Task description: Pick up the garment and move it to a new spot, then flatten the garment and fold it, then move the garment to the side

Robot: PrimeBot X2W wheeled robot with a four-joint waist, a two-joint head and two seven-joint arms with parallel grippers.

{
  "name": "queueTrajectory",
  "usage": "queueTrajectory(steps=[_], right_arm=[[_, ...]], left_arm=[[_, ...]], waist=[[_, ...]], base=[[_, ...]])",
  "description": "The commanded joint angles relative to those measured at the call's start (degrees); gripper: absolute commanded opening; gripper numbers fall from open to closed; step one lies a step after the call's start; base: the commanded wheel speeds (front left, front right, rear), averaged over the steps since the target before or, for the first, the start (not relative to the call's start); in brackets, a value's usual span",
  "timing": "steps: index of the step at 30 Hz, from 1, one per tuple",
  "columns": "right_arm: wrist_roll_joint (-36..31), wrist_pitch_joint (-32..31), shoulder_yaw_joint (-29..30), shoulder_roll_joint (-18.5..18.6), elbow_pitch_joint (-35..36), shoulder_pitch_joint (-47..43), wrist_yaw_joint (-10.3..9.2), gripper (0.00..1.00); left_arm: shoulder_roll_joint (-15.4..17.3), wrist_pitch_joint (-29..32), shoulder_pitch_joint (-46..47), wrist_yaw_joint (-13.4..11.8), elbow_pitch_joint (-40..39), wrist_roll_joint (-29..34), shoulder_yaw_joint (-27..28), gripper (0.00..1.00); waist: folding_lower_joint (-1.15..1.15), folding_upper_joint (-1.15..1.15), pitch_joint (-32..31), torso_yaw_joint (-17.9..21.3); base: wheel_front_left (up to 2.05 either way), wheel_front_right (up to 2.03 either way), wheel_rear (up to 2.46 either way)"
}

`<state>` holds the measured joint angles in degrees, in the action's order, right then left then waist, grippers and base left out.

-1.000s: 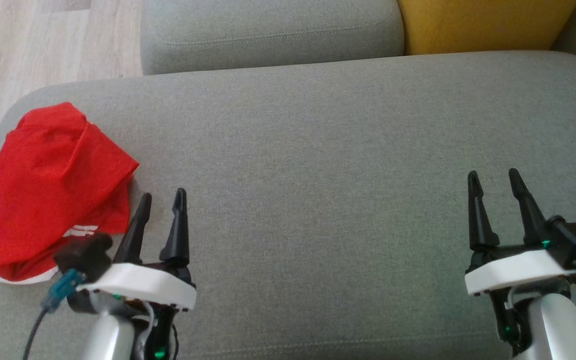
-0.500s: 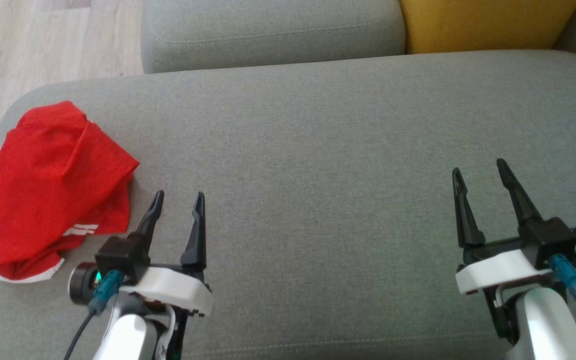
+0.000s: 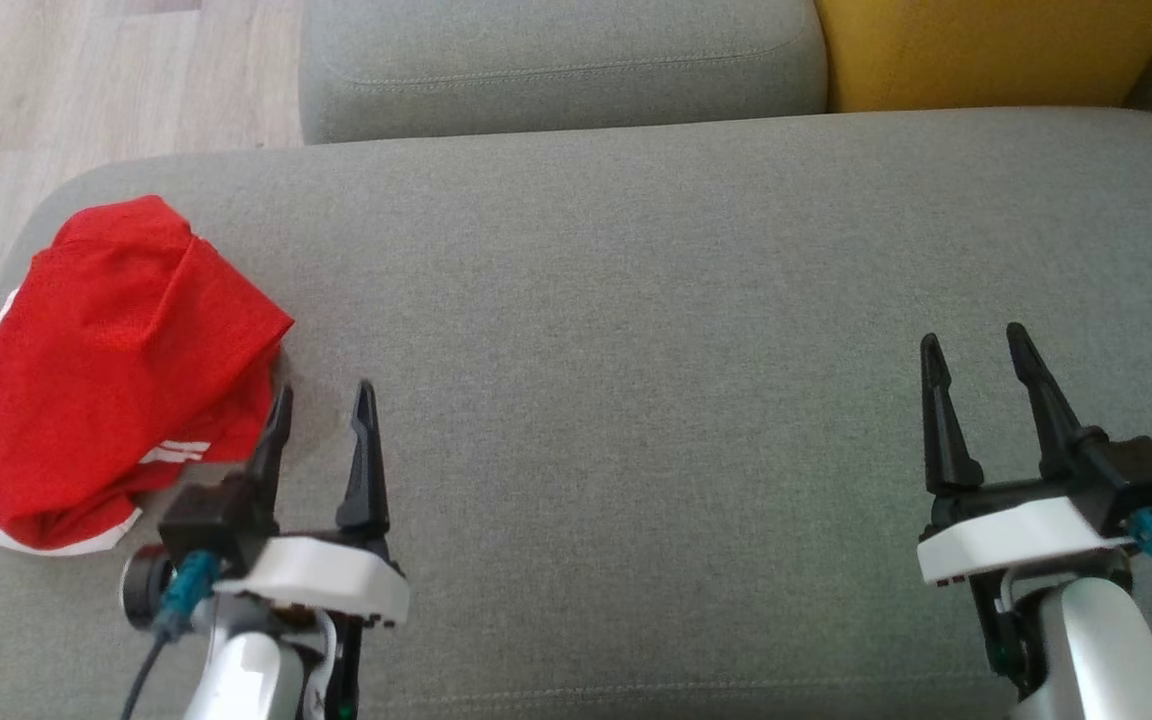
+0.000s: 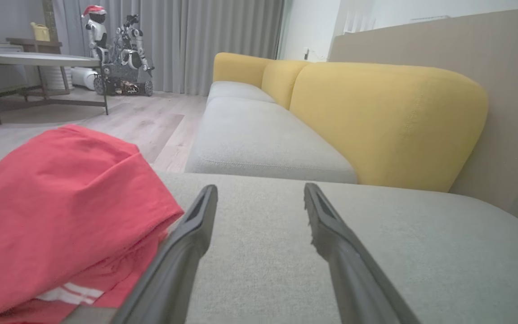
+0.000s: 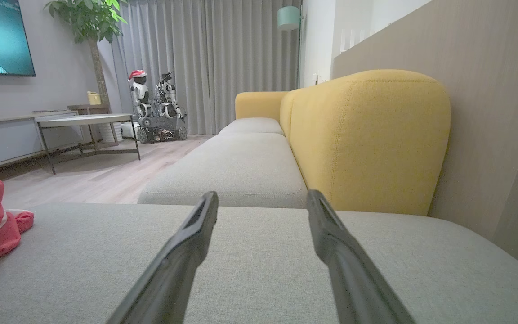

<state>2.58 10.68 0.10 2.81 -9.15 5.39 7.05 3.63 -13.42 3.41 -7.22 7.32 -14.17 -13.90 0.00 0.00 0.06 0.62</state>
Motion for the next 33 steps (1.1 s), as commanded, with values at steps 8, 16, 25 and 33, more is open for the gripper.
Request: queueTrajectory(steps=[8,16,25,33], right_arm=[[-3.42,-0.68,-2.59,0.08,1.71,1.43,0.44,1.0],[-3.08,-1.0,-2.42,0.08,1.56,1.64,0.44,1.0],[-2.85,-1.23,-2.58,0.07,1.33,1.52,0.44,1.0],[-3.16,-1.43,-4.64,0.07,1.27,1.57,0.44,1.0]], left_arm=[[-0.44,-1.58,1.68,0.18,1.84,4.43,1.81,1.0],[-0.68,-1.58,2.01,0.54,2.08,4.39,2.3,1.0],[-0.74,-1.58,2.18,0.58,2.53,3.65,2.14,1.0],[-0.74,-1.58,2.21,-0.09,2.09,3.24,3.06,1.0]], waist=[[0.0,0.0,-0.04,0.22],[0.0,0.0,-0.03,0.43],[0.0,0.0,-0.18,0.12],[0.0,0.0,-0.09,-3.04]], base=[[0.0,0.0,0.0],[0.0,0.0,0.0],[0.0,0.0,0.0],[0.0,0.0,0.0]])
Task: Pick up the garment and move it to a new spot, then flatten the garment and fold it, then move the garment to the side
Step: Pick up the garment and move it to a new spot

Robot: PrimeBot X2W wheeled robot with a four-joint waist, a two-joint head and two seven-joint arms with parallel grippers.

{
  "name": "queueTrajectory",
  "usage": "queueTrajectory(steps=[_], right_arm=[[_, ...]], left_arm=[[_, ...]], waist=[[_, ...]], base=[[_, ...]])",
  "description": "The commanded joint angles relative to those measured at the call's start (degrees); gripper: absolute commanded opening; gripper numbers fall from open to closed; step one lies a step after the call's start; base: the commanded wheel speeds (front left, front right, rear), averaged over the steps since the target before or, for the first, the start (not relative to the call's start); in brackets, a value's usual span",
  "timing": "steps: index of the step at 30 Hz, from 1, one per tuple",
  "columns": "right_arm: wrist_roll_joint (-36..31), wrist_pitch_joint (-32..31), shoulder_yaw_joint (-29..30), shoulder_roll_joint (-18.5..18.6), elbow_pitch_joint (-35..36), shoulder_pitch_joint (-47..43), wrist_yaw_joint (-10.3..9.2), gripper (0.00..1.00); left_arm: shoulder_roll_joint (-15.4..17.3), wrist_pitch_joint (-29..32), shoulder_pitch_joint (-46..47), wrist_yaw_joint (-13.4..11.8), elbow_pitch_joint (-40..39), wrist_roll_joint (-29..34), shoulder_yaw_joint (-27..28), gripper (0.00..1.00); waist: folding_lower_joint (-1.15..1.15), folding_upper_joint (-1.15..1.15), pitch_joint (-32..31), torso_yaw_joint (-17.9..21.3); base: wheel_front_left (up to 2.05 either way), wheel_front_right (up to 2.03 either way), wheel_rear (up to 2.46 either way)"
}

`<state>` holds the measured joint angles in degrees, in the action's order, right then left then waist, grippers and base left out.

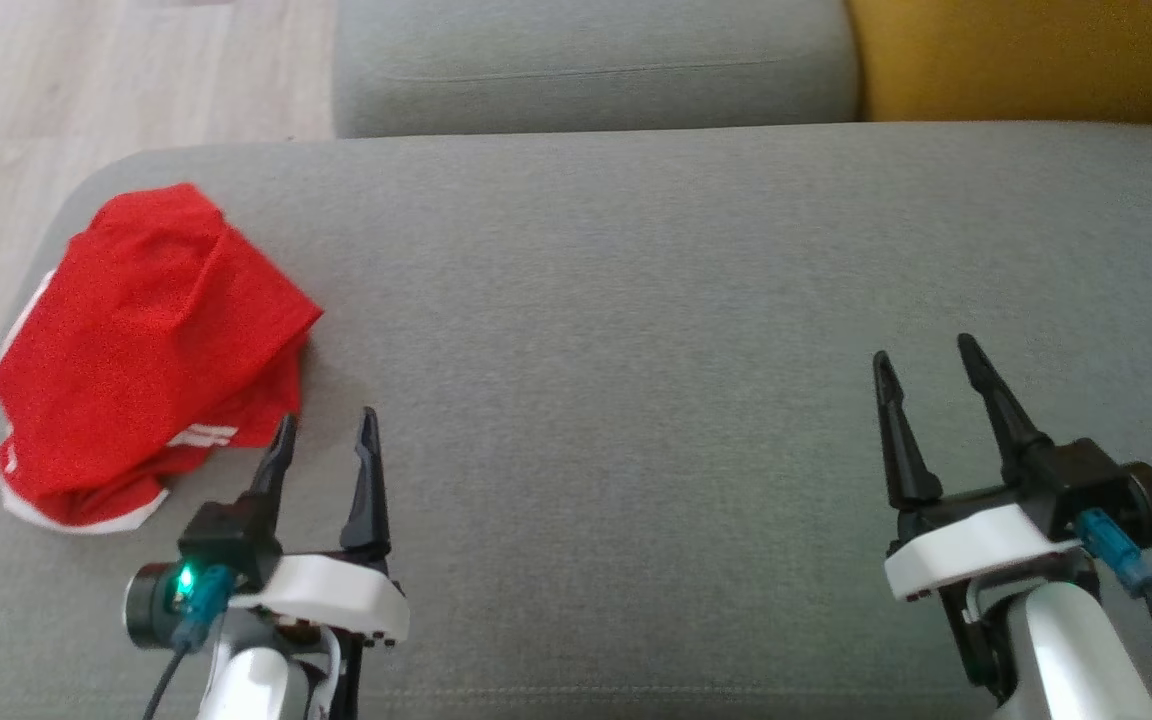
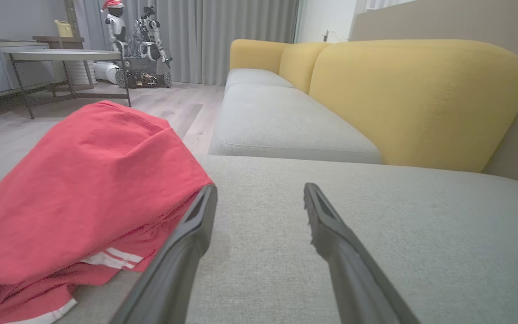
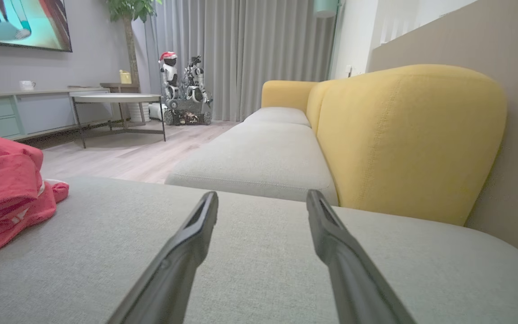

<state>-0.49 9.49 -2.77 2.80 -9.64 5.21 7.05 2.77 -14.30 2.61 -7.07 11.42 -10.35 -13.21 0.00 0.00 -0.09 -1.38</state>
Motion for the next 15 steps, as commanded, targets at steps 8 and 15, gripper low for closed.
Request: queueTrajectory(steps=[8,15], right_arm=[[-0.23,-0.21,-3.33,0.08,1.41,1.49,0.44,1.0],[0.23,0.22,-5.4,0.08,1.36,1.06,0.44,1.0]], left_arm=[[0.11,-0.7,2.03,-0.29,-2.66,-0.37,3.33,1.0],[0.11,-0.7,1.14,-0.28,-3.45,0.22,4.11,1.0]], waist=[[0.0,0.0,-0.09,-6.0],[0.0,0.0,-0.19,-13.29]], base=[[0.0,0.0,0.0],[0.0,0.0,0.0]])
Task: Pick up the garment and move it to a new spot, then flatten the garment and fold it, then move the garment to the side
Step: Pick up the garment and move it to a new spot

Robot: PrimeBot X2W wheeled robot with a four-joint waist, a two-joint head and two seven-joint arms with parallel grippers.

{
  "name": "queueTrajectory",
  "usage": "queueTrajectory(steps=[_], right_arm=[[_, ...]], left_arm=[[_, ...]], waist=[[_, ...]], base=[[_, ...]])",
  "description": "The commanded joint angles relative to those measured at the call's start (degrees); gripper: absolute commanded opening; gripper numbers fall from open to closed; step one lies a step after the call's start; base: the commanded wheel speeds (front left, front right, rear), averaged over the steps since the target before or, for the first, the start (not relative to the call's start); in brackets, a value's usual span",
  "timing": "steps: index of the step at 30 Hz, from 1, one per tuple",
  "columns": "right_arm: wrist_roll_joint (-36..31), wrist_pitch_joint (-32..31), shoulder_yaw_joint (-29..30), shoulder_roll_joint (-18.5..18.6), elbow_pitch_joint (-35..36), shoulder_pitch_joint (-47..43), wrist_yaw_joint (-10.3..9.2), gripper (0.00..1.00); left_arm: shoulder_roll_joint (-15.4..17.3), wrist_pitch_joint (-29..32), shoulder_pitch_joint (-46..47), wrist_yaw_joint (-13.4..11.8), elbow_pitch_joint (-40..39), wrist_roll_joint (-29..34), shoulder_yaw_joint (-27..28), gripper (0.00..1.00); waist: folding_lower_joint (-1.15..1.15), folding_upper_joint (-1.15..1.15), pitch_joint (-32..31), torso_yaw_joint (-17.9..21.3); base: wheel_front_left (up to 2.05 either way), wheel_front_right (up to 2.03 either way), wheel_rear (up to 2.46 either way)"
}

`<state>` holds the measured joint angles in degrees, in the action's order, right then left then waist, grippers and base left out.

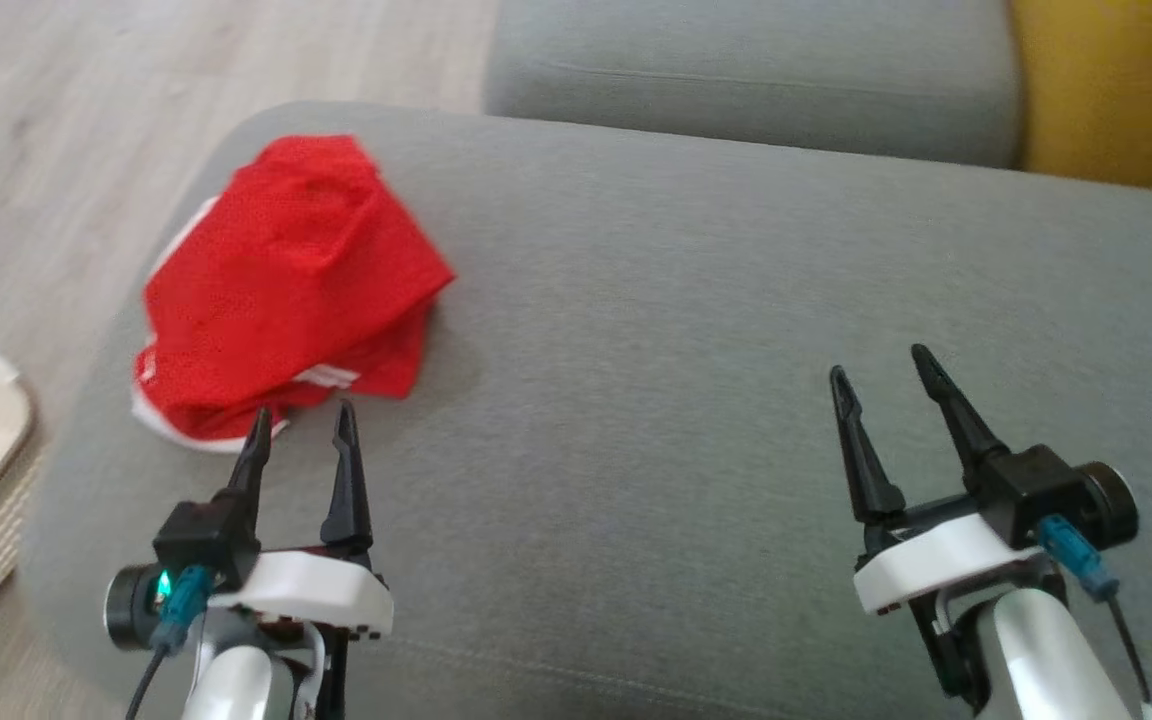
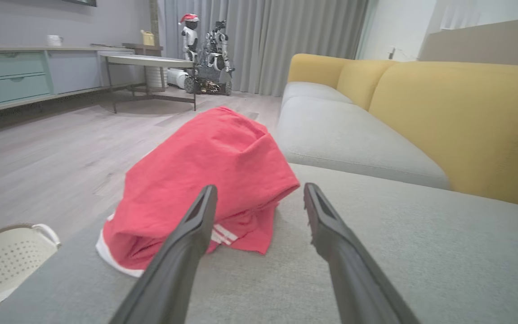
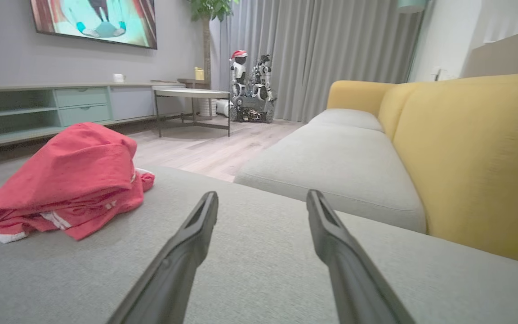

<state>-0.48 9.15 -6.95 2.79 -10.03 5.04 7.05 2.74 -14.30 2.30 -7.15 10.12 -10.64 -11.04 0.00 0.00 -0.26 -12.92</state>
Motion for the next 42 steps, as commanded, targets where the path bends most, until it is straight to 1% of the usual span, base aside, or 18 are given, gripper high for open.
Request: queueTrajectory(steps=[1,8,17,25,32,36,39,42], right_arm=[[0.28,0.64,-1.44,0.09,1.65,1.2,0.44,1.0],[0.96,1.18,-3.27,0.09,1.1,0.91,0.44,1.0],[2.14,1.51,-3.91,0.09,1.49,0.44,0.44,1.0],[2.33,1.53,-5.76,0.09,0.9,1.88,0.44,1.0],[2.41,1.9,-5.3,0.09,0.63,1.75,0.44,1.0],[2.15,1.82,-4.64,0.09,1.19,1.66,0.44,1.0],[1.46,1.4,-3.51,0.09,1.87,1.89,0.44,1.0],[0.49,0.79,-1.1,0.09,3.23,2.24,0.44,1.0]], left_arm=[[0.14,-0.7,1.32,-0.2,-2.21,0.55,2.03,1.0],[0.14,-0.7,0.57,0.06,-2.63,0.8,2.82,1.0],[0.14,-0.7,0.64,-0.44,-3.98,0.08,3.42,1.0],[0.14,-0.7,-0.02,-0.98,-5.06,-0.41,4.6,1.0],[0.14,-0.7,0.24,-1.04,-5.08,-0.46,4.86,1.0],[0.14,-0.7,0.73,-0.67,-5.08,0.04,5.73,1.0],[0.43,-0.7,1.91,0.18,-4.82,0.58,6.82,1.0],[1.45,-0.7,4.36,1.28,-4.41,0.99,8.07,1.0]], waist=[[0.0,0.0,-0.04,-2.71],[0.0,0.0,-0.2,-9.55],[0.0,0.0,0.53,-16.44],[0.0,0.0,1.41,-17.0],[0.0,0.0,1.39,-16.79],[0.0,0.0,2.24,-15.5],[0.0,0.0,3.5,-13.86],[0.0,0.0,5.38,-12.3]], base=[[0.0,0.0,0.0],[0.0,0.0,0.0],[0.0,0.0,0.0],[0.0,0.0,0.0],[0.0,0.0,0.0],[0.0,0.0,0.0],[0.0,0.0,0.0],[0.0,0.0,0.0]])
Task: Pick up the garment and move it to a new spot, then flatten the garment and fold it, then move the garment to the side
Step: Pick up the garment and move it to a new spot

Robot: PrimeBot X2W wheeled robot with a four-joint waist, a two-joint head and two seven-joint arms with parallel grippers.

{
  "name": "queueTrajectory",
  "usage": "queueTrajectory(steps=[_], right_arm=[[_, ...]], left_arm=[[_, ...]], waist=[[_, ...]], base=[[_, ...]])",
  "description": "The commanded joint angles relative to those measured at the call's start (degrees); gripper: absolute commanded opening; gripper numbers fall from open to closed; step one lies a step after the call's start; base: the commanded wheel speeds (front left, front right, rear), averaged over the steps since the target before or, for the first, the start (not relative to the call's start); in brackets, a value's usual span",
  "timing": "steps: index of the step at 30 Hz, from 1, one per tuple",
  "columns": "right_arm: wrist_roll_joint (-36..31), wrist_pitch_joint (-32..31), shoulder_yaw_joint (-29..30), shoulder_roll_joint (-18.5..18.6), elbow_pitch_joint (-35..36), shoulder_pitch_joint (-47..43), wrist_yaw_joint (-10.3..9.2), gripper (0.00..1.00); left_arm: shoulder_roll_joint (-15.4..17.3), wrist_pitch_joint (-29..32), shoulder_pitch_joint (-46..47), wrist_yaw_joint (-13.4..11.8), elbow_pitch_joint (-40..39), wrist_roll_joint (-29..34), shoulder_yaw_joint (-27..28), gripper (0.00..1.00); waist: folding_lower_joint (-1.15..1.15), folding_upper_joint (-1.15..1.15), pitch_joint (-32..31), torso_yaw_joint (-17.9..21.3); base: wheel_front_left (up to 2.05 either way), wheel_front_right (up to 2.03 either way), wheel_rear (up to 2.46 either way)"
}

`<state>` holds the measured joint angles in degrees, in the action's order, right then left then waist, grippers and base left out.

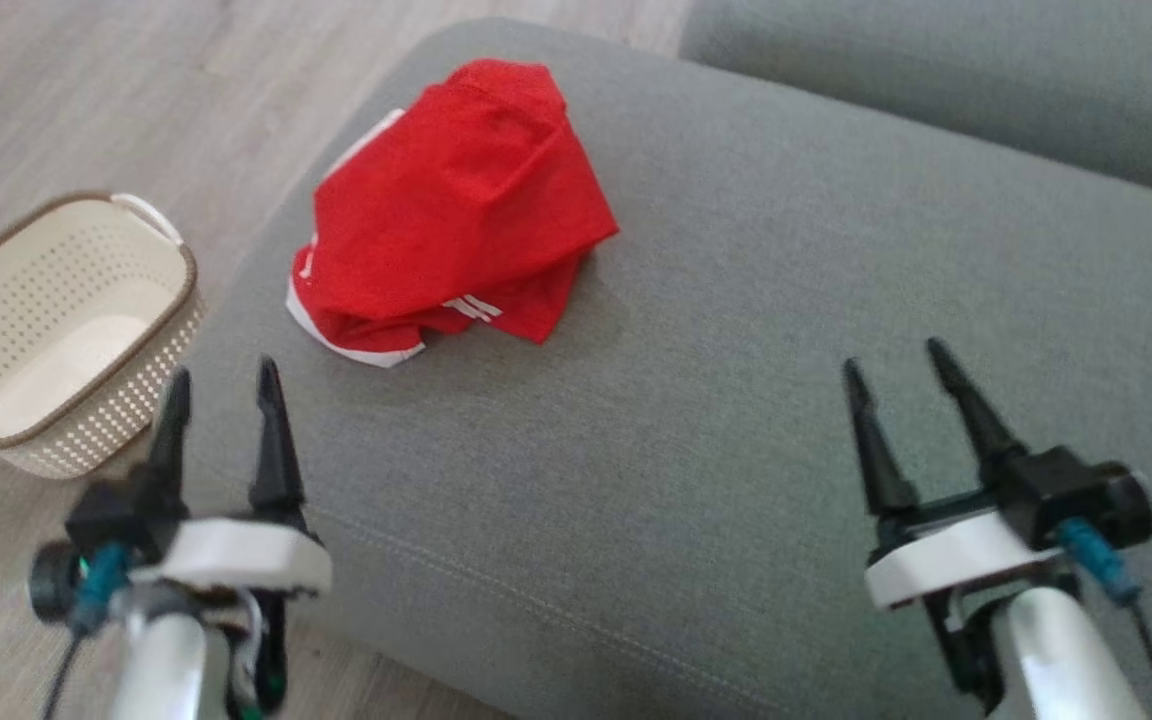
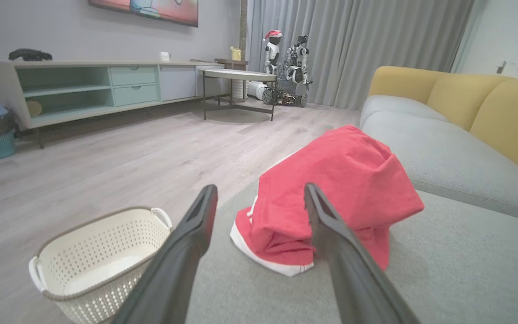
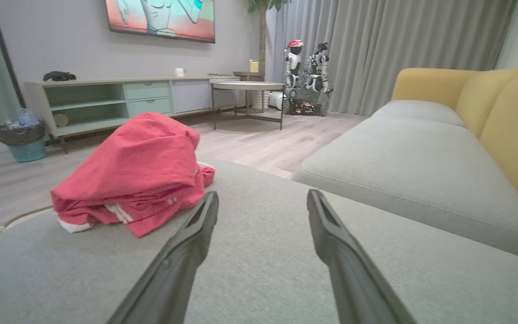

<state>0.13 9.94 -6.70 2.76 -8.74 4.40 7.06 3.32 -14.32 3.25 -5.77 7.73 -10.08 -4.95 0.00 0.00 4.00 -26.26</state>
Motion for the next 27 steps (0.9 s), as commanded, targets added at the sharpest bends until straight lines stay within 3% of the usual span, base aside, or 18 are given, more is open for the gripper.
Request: queueTrajectory(steps=[1,6,13,19,27], right_arm=[[-0.41,-0.28,-0.43,0.11,2.66,2.97,0.43,1.0],[-1.76,-2.4,4.12,0.11,6.8,3.13,0.43,1.0],[-3.67,-4.98,6.25,0.11,12.47,4.43,0.43,1.0],[-4.59,-6.18,5.73,0.16,15.1,6.0,0.43,1.0],[-4.75,-5.52,4.92,0.19,15.39,7.37,0.43,1.0]], left_arm=[[1.2,-0.68,4.46,0.47,-1.69,0.31,2.3,1.0],[3.84,0.49,11.91,4.94,3.41,-0.63,1.56,1.0],[7.91,9.1,25.14,10.52,11.63,-3.2,0.07,1.0],[11.3,13.49,35.49,12.26,19.25,-4.36,-1.28,1.0],[15.63,15.19,44.41,12.48,29.57,-2.06,-3.48,1.0]], waist=[[0.0,0.0,1.88,1.5],[0.0,0.0,6.08,3.4],[0.0,0.0,11.82,6.64],[0.0,0.0,15.89,9.47],[0.0,0.0,18.89,12.63]], base=[[0.0,0.0,0.0],[0.0,0.0,0.0],[0.0,0.0,0.0],[0.0,0.0,0.0],[0.0,0.0,0.0]])
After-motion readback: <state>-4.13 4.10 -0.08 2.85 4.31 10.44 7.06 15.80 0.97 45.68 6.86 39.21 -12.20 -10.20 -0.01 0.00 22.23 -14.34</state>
